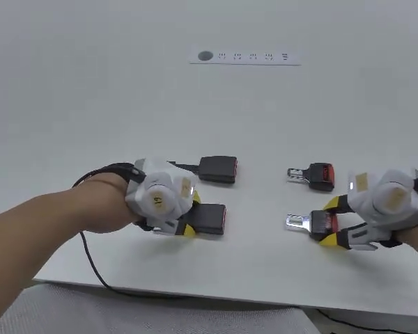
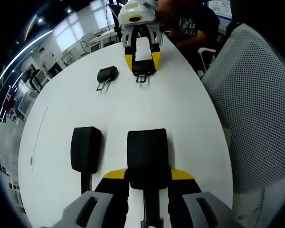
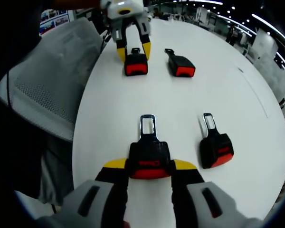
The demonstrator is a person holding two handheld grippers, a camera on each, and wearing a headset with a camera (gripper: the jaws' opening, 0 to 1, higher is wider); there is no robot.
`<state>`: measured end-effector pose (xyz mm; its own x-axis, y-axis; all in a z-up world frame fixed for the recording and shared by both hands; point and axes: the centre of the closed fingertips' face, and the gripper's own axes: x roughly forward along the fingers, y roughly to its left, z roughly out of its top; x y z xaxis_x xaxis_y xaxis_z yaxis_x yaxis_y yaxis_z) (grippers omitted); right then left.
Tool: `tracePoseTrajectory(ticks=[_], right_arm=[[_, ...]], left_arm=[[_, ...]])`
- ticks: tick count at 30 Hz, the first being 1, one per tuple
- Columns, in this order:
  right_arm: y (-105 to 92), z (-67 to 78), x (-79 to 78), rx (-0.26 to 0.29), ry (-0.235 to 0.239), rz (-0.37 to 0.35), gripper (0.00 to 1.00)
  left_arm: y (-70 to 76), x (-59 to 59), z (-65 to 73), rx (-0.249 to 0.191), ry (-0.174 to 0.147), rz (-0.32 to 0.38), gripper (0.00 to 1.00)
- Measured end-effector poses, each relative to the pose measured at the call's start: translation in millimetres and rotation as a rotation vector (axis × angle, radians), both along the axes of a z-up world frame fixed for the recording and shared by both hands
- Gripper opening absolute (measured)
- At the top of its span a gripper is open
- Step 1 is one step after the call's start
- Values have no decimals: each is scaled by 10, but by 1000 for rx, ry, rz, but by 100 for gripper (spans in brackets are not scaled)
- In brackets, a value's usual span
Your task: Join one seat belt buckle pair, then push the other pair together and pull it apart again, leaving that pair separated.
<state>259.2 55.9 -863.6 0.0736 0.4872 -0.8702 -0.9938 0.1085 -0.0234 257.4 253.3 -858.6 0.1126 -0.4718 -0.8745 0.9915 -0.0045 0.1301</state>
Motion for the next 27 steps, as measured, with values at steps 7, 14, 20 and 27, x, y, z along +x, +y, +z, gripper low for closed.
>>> tracePoseTrajectory(ticks=[7, 14, 20, 27], right_arm=[[336, 2, -59, 21, -5, 19, 35], [595, 0, -72, 28, -10, 27, 35], [807, -5, -66, 25, -9, 29, 35], [923, -7, -60, 14, -9, 32, 35]], left_arm=[[0, -2, -1, 8, 4, 3, 32], [-2, -3, -3, 13, 2, -4, 32], [1, 1, -5, 13, 3, -4, 32], [-6, 1, -10, 31, 3, -13, 32]])
